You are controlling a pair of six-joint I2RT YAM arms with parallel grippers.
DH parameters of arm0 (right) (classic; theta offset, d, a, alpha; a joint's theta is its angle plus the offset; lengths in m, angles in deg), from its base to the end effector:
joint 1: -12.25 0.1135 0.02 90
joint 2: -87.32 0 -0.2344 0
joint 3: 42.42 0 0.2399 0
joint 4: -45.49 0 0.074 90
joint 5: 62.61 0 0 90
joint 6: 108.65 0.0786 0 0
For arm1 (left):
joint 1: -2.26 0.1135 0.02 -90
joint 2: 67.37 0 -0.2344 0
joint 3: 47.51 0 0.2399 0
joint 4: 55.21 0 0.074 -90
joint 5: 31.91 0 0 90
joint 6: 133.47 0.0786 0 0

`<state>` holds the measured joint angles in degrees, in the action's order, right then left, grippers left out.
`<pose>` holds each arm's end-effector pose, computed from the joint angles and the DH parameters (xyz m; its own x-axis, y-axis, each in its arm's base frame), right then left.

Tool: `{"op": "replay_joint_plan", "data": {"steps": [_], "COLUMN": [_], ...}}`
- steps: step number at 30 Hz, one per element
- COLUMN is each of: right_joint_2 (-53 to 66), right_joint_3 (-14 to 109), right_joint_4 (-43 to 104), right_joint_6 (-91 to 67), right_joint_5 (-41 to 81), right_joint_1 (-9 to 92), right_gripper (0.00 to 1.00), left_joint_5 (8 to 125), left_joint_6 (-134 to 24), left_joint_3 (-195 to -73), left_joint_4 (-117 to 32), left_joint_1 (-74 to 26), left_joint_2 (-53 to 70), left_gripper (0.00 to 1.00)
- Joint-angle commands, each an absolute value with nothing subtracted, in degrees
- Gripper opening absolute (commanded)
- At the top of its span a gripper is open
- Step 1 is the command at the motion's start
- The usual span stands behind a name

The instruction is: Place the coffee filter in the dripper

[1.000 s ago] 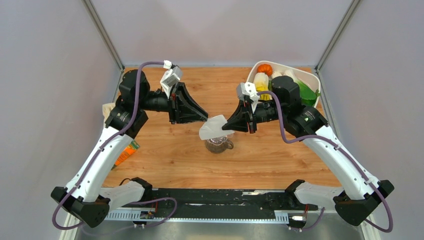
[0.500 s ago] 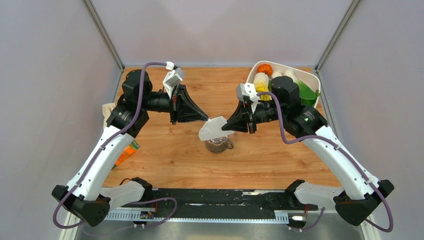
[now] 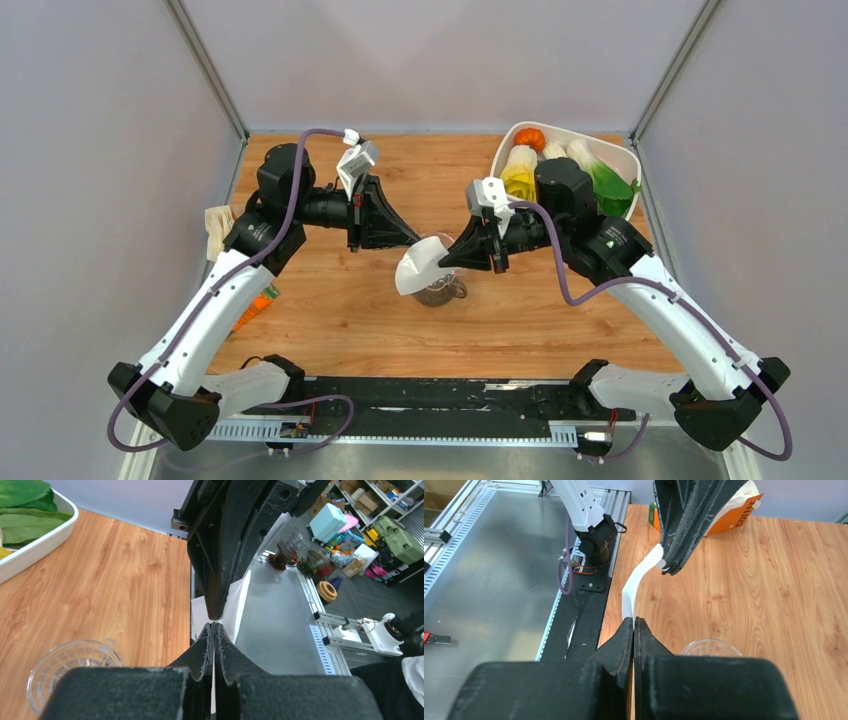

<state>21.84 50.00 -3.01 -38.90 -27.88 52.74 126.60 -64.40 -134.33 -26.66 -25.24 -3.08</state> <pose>0.1459 0.2095 0.3918 0.0670 -0.2020 -0.9771 -0.9892 -0.1417 -0.0386 0.1810 -0.1767 0.4058 -0.4405 0.0818 -0.8940 0.8914 -0.0783 -0.4464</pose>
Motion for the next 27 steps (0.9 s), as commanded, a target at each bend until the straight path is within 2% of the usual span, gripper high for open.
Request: {"op": "replay_joint_plan", "data": {"steps": [1, 15, 27], "right_joint_2": [22.0, 18.3, 18.8], "right_joint_3": [51.1, 52.8, 52.1], "right_joint_4": [-2.9, -2.2, -1.1], "right_joint_6": [-40.8, -38.4, -36.7], "right_joint_5": [-26.7, -23.6, -25.1], "right_joint_1": [53.1, 52.9, 52.9], "right_gripper": [0.0, 0.0, 0.0], "left_joint_5": [128.1, 128.2, 119.6], "left_joint_6": [-65.3, -68.1, -64.8], "left_joint_3": [-133.7, -130.7, -128.7], "left_joint_4": [-29.9, -33.1, -29.4], "left_joint_1": [-26.4, -29.0, -29.3], "left_joint_2": [-3.2, -5.6, -5.4], "left_gripper": [0.0, 0.0, 0.0]}}
